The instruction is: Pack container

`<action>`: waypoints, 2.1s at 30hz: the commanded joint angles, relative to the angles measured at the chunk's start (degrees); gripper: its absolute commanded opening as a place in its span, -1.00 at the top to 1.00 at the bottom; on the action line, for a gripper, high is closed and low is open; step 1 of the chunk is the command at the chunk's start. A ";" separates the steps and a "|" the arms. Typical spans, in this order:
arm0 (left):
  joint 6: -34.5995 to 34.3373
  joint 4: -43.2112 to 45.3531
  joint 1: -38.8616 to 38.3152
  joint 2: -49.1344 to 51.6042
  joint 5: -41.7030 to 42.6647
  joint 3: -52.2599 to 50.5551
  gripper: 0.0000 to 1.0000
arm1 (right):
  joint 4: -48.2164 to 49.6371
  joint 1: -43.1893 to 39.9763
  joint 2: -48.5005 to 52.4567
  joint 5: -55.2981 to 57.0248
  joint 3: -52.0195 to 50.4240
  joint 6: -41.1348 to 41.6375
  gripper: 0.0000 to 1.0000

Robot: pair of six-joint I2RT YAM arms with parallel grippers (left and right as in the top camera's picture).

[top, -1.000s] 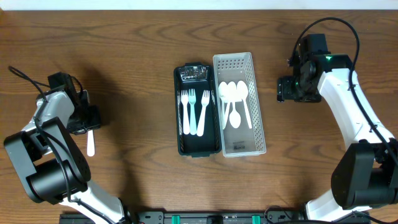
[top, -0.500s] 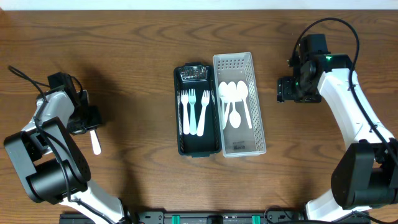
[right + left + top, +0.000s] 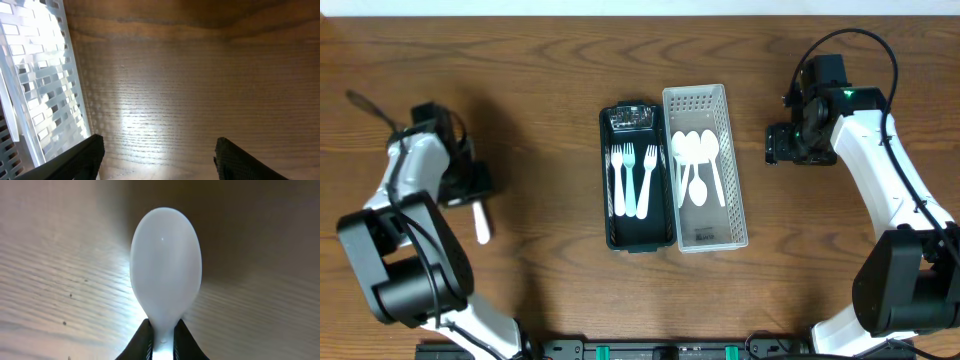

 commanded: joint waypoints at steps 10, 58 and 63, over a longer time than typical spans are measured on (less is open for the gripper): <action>-15.76 -4.15 -29.05 -13.40 -0.22 13.88 0.88 | 1.42 -0.11 -0.76 0.59 0.85 0.07 -0.62; -23.74 -2.32 -27.76 -17.03 -3.89 14.32 -0.07 | -1.53 8.72 1.64 -4.22 -3.67 -5.51 -0.40; -23.71 -5.38 -22.23 -17.51 -3.87 14.32 -0.07 | -1.11 9.25 1.84 -4.24 -3.89 -5.49 -0.42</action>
